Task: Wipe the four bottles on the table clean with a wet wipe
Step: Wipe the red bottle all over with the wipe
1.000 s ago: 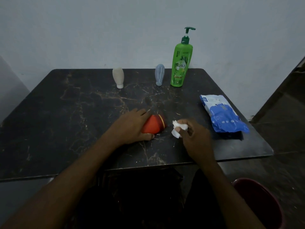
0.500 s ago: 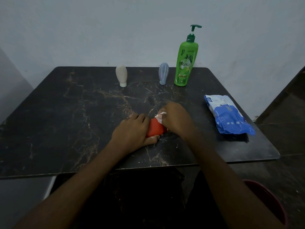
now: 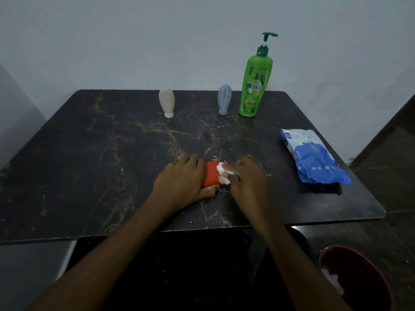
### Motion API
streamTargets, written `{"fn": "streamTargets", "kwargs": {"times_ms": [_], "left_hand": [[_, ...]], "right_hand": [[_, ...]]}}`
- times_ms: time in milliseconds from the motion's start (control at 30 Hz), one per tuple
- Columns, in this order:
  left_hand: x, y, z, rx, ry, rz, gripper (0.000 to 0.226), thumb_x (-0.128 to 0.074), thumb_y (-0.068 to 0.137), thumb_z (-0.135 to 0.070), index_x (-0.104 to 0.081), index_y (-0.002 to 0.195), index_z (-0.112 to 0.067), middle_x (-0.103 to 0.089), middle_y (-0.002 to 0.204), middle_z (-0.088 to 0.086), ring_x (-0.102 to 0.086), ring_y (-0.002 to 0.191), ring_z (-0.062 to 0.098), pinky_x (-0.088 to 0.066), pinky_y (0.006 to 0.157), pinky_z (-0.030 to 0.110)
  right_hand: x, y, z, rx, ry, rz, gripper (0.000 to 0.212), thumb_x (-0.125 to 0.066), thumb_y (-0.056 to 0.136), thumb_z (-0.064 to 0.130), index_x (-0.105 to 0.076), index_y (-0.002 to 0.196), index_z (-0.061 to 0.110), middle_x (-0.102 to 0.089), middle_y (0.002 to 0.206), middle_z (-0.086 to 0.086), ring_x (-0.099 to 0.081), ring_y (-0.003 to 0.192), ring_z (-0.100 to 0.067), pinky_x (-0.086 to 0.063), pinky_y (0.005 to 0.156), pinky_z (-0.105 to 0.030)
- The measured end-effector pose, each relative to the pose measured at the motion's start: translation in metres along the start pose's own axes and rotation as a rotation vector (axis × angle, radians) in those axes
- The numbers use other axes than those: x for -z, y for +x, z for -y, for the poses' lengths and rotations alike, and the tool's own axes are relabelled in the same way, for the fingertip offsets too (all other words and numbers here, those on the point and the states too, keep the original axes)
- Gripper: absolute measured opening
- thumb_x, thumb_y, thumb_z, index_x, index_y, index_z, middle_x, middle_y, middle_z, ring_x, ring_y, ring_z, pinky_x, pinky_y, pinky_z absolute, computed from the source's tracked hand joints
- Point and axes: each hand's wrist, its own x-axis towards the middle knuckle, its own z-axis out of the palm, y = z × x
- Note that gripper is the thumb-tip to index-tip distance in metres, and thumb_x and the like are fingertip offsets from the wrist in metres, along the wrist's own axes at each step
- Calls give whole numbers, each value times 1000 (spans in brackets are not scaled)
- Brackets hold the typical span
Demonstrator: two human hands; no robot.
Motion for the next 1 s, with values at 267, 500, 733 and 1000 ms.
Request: {"fn": "streamTargets", "kwargs": {"times_ms": [267, 500, 733, 1000], "left_hand": [[-5, -8, 1, 1, -13, -189, 67, -49, 84, -81, -55, 100, -16, -59, 97, 2, -59, 86, 19, -51, 73, 36], [-2, -10, -6, 26, -18, -252, 62, -58, 86, -74, -61, 104, -14, -68, 96, 4, -65, 81, 21, -53, 72, 36], [-3, -8, -12, -54, -22, -299, 41, -70, 90, -50, -53, 105, -16, -69, 84, 5, -67, 69, 25, -50, 64, 34], [-2, -7, -12, -31, -26, -255, 40, -70, 90, -48, -53, 109, -17, -72, 86, 4, -69, 72, 25, -51, 67, 34]], "right_hand": [[10, 52, 8, -6, -116, 159, 28, -58, 95, 39, -73, 104, 17, -63, 105, -4, -58, 100, -18, -43, 88, -31], [11, -14, 1, 1, 8, -107, 29, -64, 90, 8, -71, 117, 19, -51, 93, 10, -53, 84, -7, -48, 75, -24], [17, -10, 4, 33, 52, -166, 30, -63, 92, 9, -68, 121, 17, -48, 94, 13, -50, 78, -2, -43, 72, -8], [19, -6, 0, 26, 26, -105, 23, -65, 91, 17, -71, 113, 20, -51, 96, 8, -56, 85, -13, -45, 74, -27]]}}
